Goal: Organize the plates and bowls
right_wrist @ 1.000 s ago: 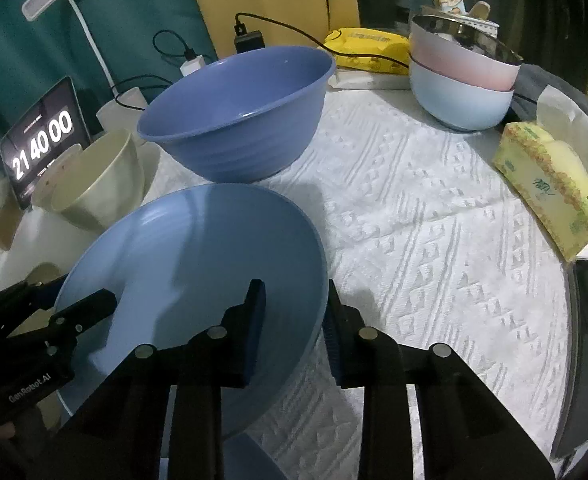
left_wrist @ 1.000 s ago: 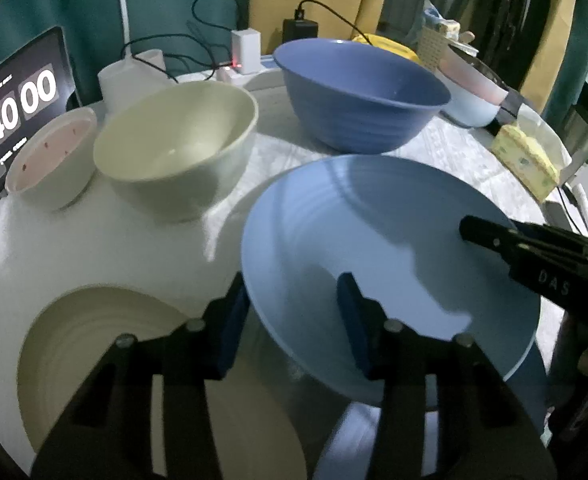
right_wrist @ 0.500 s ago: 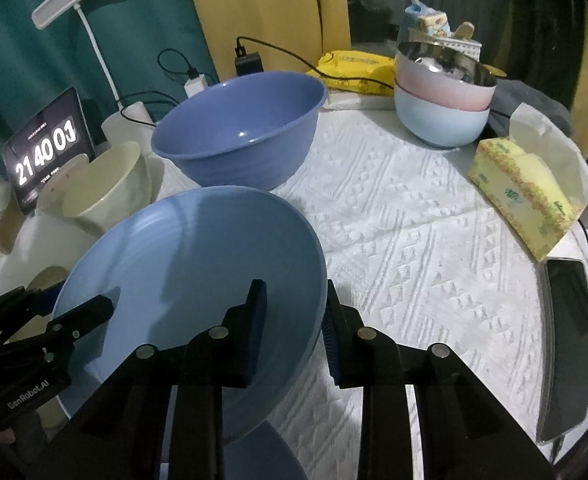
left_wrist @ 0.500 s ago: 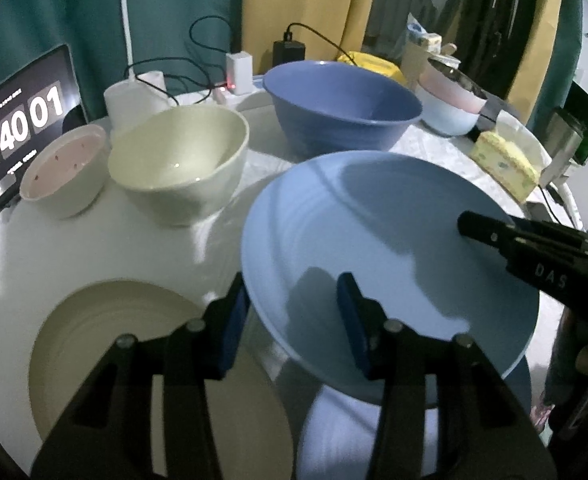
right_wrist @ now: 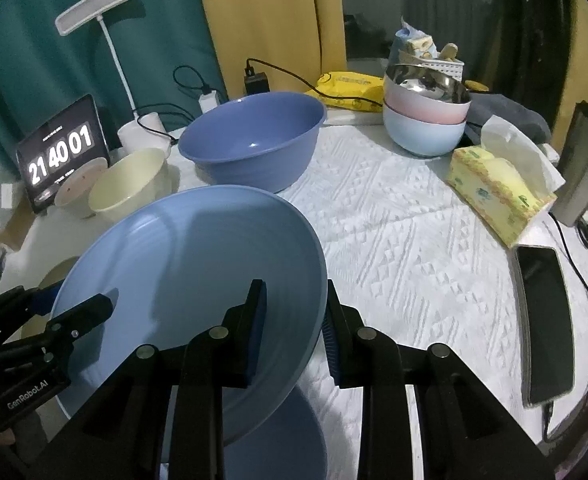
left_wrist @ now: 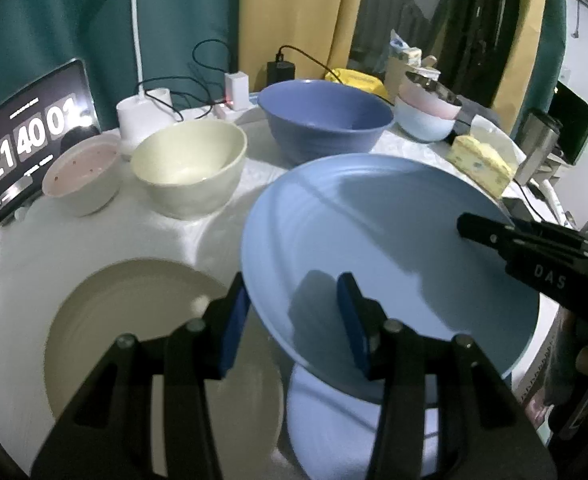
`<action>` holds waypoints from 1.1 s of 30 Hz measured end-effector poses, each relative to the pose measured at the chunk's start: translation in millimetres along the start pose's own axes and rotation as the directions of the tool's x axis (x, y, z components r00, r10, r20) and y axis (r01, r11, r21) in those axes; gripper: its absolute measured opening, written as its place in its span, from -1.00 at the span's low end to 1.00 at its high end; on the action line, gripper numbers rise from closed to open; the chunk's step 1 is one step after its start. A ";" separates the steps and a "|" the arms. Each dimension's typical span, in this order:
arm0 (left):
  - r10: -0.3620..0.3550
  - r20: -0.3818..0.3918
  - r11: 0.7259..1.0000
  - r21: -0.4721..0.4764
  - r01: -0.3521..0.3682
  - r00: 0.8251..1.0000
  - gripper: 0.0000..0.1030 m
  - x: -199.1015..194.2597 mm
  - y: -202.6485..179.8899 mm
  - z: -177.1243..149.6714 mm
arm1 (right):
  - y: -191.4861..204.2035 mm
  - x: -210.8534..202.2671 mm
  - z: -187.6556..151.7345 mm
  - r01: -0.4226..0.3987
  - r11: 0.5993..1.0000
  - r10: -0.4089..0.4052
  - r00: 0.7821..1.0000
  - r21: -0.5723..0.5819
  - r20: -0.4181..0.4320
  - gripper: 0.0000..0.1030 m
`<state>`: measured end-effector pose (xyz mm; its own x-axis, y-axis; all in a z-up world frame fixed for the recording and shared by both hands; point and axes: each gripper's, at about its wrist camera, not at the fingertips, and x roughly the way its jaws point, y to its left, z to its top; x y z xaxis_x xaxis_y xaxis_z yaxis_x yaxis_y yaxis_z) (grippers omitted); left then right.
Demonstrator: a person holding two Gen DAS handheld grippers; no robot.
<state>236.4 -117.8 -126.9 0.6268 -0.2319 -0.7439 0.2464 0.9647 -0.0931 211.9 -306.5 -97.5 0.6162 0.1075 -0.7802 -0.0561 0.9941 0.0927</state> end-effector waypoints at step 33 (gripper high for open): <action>-0.012 -0.029 1.000 0.025 0.012 1.000 -0.11 -33.5 -13.2 -69.2 | 10.8 -38.7 -68.6 0.024 1.000 -0.024 1.000 0.004 -0.009 -0.44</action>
<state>161.1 -114.2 -146.5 0.6025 -0.2393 -0.7614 0.2723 0.9584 -0.0858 133.5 -299.1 -108.7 0.6100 0.0842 -0.7879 -0.0386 0.9963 0.0765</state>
